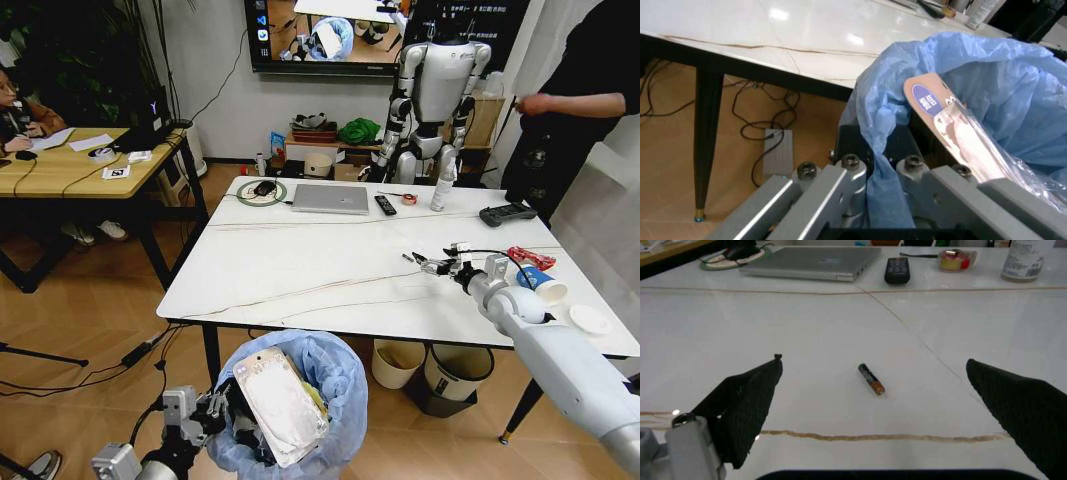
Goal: Pick up the trash bin and place the trash from the table into it.
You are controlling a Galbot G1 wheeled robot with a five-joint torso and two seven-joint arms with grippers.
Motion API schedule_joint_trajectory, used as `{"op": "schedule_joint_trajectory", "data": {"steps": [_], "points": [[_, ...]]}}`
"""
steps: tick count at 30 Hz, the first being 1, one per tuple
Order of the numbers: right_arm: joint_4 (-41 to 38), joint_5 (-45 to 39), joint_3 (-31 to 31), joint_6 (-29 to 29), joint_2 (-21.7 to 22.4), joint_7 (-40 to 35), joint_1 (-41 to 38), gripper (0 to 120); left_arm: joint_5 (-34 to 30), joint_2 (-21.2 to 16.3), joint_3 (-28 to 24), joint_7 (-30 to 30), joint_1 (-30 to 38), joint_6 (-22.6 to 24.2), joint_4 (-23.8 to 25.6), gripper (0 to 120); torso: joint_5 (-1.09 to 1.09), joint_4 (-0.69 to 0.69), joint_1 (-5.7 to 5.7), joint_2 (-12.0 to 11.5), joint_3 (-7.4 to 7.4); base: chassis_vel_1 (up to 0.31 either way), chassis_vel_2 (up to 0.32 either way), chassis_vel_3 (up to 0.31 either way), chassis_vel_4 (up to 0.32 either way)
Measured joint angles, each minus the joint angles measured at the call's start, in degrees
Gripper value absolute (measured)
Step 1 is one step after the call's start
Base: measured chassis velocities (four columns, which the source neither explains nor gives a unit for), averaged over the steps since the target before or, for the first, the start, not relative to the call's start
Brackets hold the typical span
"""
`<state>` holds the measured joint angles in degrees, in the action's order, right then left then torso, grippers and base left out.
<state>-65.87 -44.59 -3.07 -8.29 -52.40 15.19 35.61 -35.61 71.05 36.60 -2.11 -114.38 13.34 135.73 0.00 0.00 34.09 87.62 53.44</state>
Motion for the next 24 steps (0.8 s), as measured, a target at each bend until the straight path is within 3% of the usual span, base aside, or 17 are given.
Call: {"op": "schedule_joint_trajectory", "data": {"steps": [24], "points": [[6.3, 1.1, 2.7, -0.5, -2.9, 0.2, -3.6, 100, -0.3, 0.0, 0.2, 0.1, 0.1, 0.1, -0.2, 0, 0.00, 0.00, 0.00, 0.0, 0.00, 0.000, 0.000, 0.000, 0.000]]}}
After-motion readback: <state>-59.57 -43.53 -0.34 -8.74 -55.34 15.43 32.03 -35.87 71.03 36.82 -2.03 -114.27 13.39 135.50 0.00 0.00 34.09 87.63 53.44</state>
